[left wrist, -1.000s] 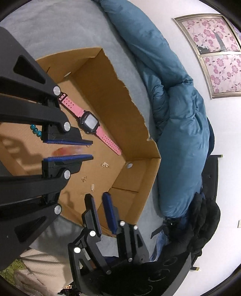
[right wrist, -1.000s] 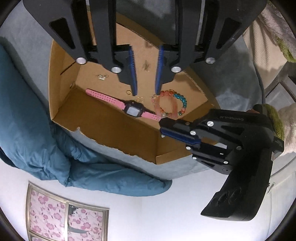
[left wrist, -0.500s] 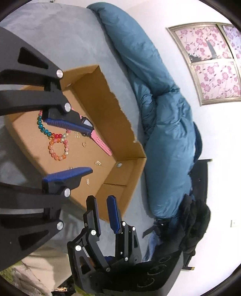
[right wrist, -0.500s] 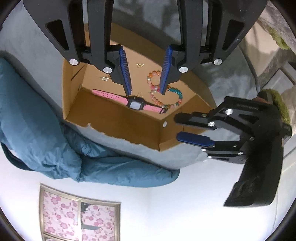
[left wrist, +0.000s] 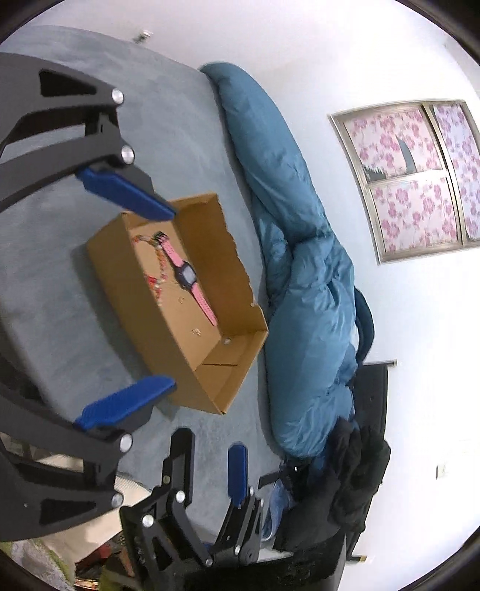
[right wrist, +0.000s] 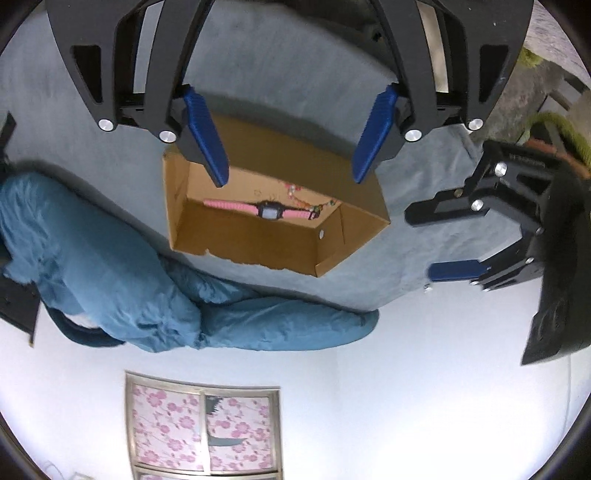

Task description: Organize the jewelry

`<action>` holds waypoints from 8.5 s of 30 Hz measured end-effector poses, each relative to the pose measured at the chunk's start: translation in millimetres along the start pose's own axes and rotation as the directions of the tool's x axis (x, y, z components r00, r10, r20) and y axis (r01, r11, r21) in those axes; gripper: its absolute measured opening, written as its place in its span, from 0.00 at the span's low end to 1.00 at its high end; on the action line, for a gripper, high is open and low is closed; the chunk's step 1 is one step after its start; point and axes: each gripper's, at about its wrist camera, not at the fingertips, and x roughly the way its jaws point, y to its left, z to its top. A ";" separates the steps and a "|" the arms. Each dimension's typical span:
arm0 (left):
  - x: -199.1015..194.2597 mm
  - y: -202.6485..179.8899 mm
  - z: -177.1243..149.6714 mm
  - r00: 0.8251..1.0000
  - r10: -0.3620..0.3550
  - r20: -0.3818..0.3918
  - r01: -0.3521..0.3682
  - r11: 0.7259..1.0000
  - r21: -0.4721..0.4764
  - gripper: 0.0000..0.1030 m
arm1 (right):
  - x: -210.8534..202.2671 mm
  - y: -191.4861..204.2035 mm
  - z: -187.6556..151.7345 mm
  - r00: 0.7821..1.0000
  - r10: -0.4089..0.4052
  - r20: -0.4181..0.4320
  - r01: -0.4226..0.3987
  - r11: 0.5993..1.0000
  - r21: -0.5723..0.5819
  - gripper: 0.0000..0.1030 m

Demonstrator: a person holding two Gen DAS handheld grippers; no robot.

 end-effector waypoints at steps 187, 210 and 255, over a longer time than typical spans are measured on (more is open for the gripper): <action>46.9 73.9 -4.0 0.828 0.304 -0.470 -0.458 0.850 -0.258 0.95 | 30.0 -47.8 25.8 0.877 -0.316 -0.362 0.413 0.881 0.230 0.92; 44.1 73.7 -2.8 0.831 0.306 -0.465 -0.461 0.847 -0.266 0.95 | 29.1 -47.9 22.2 0.875 -0.317 -0.366 0.419 0.875 0.243 0.92; 42.9 72.2 -2.3 0.847 0.274 -0.456 -0.434 0.852 -0.293 0.95 | 26.2 -47.4 17.5 0.875 -0.314 -0.369 0.420 0.871 0.253 0.92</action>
